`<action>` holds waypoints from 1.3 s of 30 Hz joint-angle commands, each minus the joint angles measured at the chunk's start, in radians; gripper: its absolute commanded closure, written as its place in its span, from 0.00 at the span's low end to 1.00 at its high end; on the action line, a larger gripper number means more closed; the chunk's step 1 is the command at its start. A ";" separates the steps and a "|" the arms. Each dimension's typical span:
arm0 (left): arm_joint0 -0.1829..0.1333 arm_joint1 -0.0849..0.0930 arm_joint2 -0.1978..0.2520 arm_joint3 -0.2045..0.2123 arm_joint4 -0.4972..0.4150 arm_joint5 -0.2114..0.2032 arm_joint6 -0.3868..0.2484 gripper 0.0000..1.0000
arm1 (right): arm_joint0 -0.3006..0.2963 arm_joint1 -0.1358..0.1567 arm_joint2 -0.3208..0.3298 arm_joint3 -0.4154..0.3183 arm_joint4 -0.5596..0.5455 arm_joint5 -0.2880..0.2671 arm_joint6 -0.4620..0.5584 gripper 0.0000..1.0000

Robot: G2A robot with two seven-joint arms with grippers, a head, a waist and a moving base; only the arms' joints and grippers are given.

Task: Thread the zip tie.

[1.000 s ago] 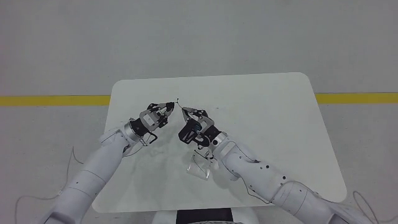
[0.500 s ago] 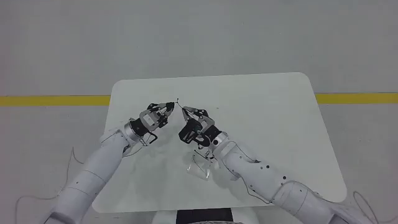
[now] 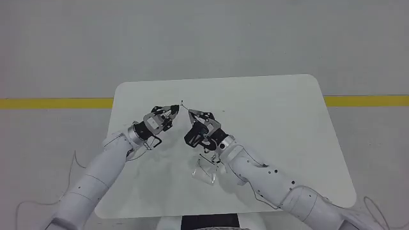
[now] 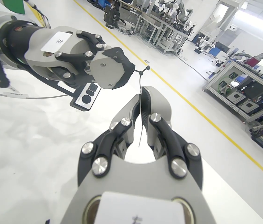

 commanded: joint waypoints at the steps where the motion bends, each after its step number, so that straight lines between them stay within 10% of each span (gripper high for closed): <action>1: 0.000 0.000 0.000 0.000 0.000 0.000 0.000 1.00 | -0.001 0.001 0.001 0.000 0.000 -0.001 -0.001 1.00; 33: 0.000 0.000 0.000 0.000 0.000 0.000 0.000 1.00 | -0.122 -0.025 0.156 -0.008 0.041 -0.088 -0.072 1.00; 35: 0.000 0.000 0.000 0.000 0.000 0.000 0.000 1.00 | -0.132 -0.026 0.164 -0.017 0.028 -0.078 -0.058 0.66; 36: 0.000 0.000 0.000 0.000 0.000 0.000 0.000 1.00 | -0.137 -0.026 0.169 -0.019 0.021 -0.072 -0.050 0.00; 39: 0.000 0.000 0.000 0.000 0.000 0.000 0.000 1.00 | -0.158 -0.024 0.194 -0.027 0.011 -0.057 -0.036 0.00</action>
